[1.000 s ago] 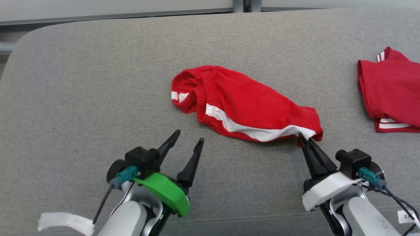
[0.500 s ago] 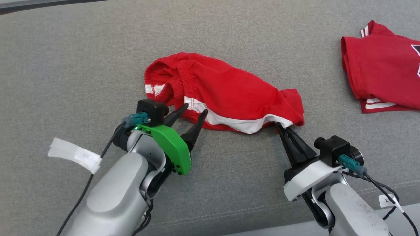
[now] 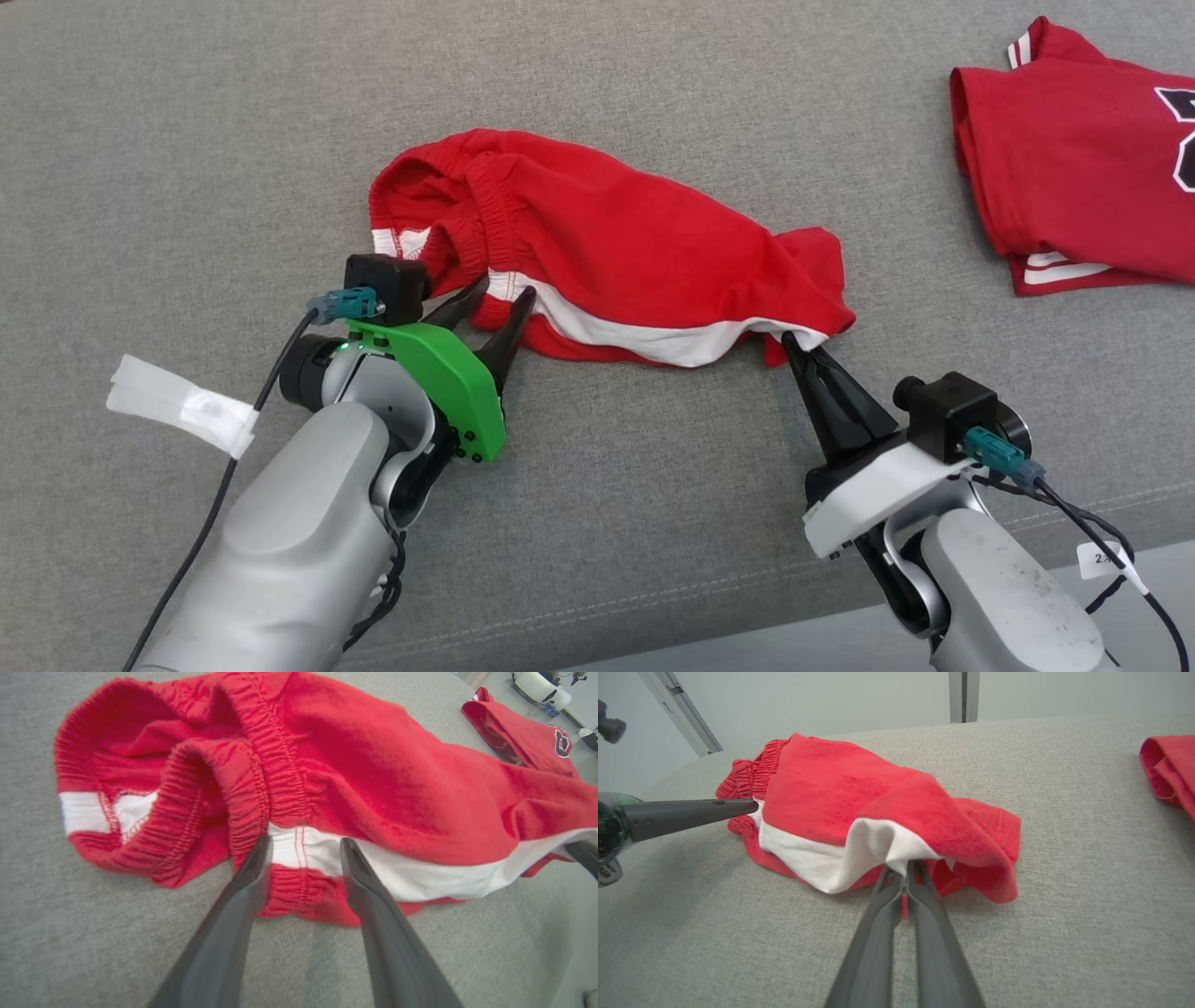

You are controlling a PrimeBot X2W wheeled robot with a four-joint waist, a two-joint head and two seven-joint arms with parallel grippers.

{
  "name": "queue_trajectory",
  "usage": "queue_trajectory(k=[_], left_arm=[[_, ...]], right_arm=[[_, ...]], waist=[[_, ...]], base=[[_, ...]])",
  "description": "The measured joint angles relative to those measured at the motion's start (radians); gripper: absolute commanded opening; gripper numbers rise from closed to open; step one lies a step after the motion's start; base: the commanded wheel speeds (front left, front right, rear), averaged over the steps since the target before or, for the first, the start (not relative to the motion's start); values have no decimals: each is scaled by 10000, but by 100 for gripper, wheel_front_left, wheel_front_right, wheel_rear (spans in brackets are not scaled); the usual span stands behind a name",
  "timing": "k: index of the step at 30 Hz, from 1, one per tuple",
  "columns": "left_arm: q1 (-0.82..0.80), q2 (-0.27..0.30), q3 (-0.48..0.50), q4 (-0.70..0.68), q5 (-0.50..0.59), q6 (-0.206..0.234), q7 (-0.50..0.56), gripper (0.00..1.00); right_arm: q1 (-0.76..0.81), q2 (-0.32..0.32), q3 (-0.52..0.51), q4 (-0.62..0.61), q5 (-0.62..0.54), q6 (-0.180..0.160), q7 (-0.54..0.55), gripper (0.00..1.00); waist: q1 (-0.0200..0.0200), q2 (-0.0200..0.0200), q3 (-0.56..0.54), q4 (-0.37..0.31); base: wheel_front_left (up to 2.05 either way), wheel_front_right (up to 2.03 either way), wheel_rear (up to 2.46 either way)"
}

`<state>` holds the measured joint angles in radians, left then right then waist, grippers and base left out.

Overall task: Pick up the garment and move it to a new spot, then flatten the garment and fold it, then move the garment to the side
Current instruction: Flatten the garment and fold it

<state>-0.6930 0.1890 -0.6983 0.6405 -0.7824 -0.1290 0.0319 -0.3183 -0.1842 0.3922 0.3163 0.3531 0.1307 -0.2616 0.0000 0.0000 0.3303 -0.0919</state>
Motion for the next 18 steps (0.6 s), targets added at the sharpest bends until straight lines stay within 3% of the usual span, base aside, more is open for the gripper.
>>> queue_trajectory(k=[6,7,10,11,18], left_arm=[[-176,-81,-115,485,-163,0,-245,71],[-205,-79,-192,514,-186,0,-242,66],[-259,-82,-405,487,-334,0,-330,35],[-284,-79,-476,454,-368,0,-353,0],[-437,194,-585,230,-456,0,-980,0]], right_arm=[[-24,-2,0,0,0,2,0,0],[-25,-2,2,0,2,2,0,0],[-40,-4,6,0,2,2,0,0],[-51,-6,4,0,4,0,0,0],[-50,-77,-389,-313,104,0,0,0]], waist=[[0,0,-1,49],[0,0,0,58],[0,0,1,73],[0,0,2,77],[0,0,-181,119]], base=[[0,0,0],[0,0,0],[0,0,0],[0,0,0],[0,0,0]])
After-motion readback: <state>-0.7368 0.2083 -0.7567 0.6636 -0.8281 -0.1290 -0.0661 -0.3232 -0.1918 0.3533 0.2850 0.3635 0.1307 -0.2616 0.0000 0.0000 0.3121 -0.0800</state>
